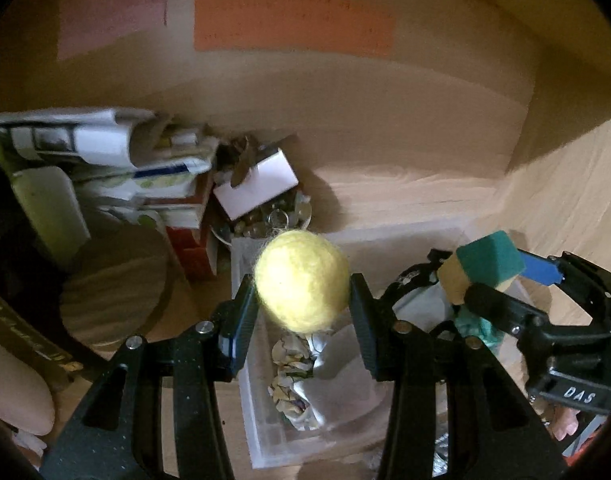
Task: Organize soft objects
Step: 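Drop the yellow ball and green sponge into the clear box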
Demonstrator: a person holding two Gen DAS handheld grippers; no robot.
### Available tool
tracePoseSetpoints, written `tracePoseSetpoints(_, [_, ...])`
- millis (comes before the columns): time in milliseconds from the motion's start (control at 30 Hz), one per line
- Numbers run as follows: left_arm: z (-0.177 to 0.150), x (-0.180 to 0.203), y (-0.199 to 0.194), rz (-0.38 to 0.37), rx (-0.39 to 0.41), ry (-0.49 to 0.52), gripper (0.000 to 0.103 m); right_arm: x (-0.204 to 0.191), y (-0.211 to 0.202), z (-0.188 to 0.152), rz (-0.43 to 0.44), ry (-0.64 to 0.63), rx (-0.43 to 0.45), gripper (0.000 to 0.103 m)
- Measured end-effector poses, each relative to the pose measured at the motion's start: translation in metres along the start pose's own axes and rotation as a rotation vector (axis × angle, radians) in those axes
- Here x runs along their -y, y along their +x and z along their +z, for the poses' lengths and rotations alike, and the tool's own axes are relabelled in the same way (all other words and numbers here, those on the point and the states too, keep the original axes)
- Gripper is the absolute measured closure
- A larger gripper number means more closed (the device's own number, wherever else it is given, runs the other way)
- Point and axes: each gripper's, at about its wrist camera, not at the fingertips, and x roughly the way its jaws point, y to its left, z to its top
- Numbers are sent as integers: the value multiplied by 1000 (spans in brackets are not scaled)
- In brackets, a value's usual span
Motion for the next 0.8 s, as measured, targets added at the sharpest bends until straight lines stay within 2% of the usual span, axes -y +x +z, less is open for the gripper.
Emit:
tracePoseSetpoints(333, [-6, 8, 30, 27, -53, 53, 58, -2, 33, -10, -27, -28, -83, 42])
tracePoseSetpoints(433, [-6, 9, 31, 20, -60, 57, 53, -3, 38, -13, -39, -49, -96, 42])
tracePoseSetpoints(500, [-7, 10, 31, 5, -61, 60, 41, -4, 40, -16, -41, -67, -116, 41])
tracePoseSetpoints(567, [-8, 11, 31, 8, -53, 69, 37, -6, 42, -18, -45, -80, -128, 39])
tracePoseSetpoints(633, [-9, 13, 28, 17, -45, 86, 37, -8, 40, -19, -48, -92, -132, 36])
tracePoseSetpoints(800, [-10, 13, 11, 8, -24, 91, 37, -6, 27, -17, -47, -96, -115, 35])
